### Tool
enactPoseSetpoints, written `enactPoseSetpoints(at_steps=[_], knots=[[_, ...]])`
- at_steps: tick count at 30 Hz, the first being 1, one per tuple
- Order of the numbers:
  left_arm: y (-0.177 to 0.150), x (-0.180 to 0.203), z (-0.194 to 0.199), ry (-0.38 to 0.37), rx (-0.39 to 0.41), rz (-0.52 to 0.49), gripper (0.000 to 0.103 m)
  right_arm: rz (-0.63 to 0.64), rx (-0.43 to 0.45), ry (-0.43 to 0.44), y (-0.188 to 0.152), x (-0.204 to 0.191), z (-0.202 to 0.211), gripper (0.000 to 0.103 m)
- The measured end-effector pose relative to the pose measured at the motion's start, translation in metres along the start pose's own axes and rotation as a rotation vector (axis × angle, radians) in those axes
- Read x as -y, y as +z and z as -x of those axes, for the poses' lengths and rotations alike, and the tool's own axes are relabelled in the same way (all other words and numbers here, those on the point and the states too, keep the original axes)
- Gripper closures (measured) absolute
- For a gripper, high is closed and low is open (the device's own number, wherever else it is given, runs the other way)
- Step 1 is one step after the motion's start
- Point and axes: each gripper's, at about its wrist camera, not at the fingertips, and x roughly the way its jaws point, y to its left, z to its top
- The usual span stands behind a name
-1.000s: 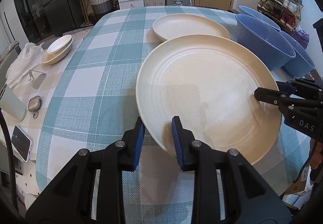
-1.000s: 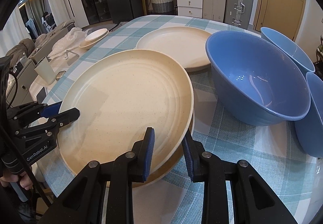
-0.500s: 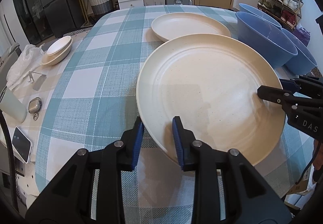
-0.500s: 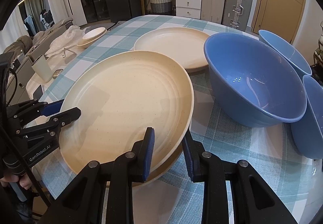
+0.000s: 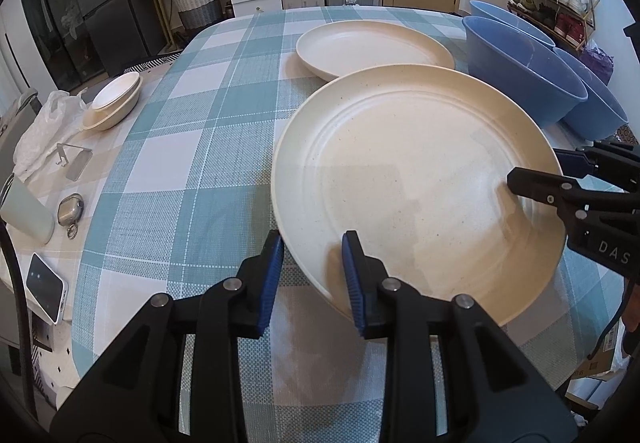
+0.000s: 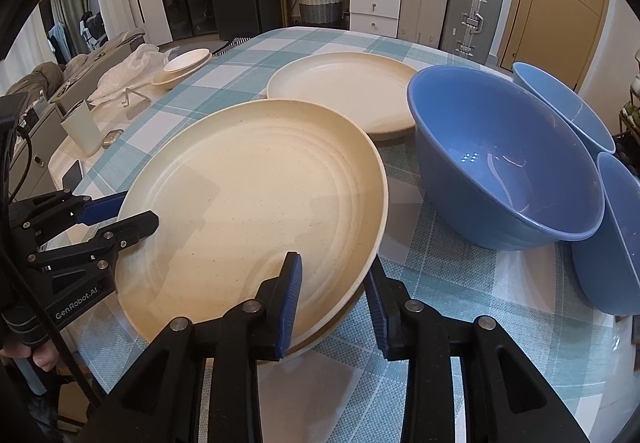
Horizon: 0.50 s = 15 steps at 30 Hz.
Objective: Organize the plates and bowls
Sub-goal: 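Lower the cream plate onto the other plate and open both tools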
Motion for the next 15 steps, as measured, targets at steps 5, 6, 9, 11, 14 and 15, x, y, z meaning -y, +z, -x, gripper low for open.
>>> enactPoseSetpoints(at_steps=[5,6,9,11,14,15], knots=[[-0.001,-0.001,0.004,-0.017,0.002,0.010,0.073,-0.002,-0.005,0.009,-0.002,0.001,0.000,0.054],[-0.001,-0.002,0.005,-0.023,0.004,0.014,0.070,-0.003,-0.005,0.013,-0.002,0.002,0.001,0.052],[-0.001,-0.002,0.009,-0.027,0.012,0.019,0.064,-0.003,-0.005,0.012,-0.002,0.002,0.001,0.046],[0.000,-0.004,0.011,-0.033,0.016,0.028,0.058,-0.001,-0.002,0.023,-0.003,0.002,0.003,0.040],[0.001,-0.006,0.015,-0.040,0.023,0.042,0.051,0.010,0.011,0.036,-0.002,0.000,0.008,0.028],[0.001,-0.007,0.017,-0.042,0.025,0.045,0.050,0.011,0.016,0.040,-0.002,-0.001,0.010,0.026]])
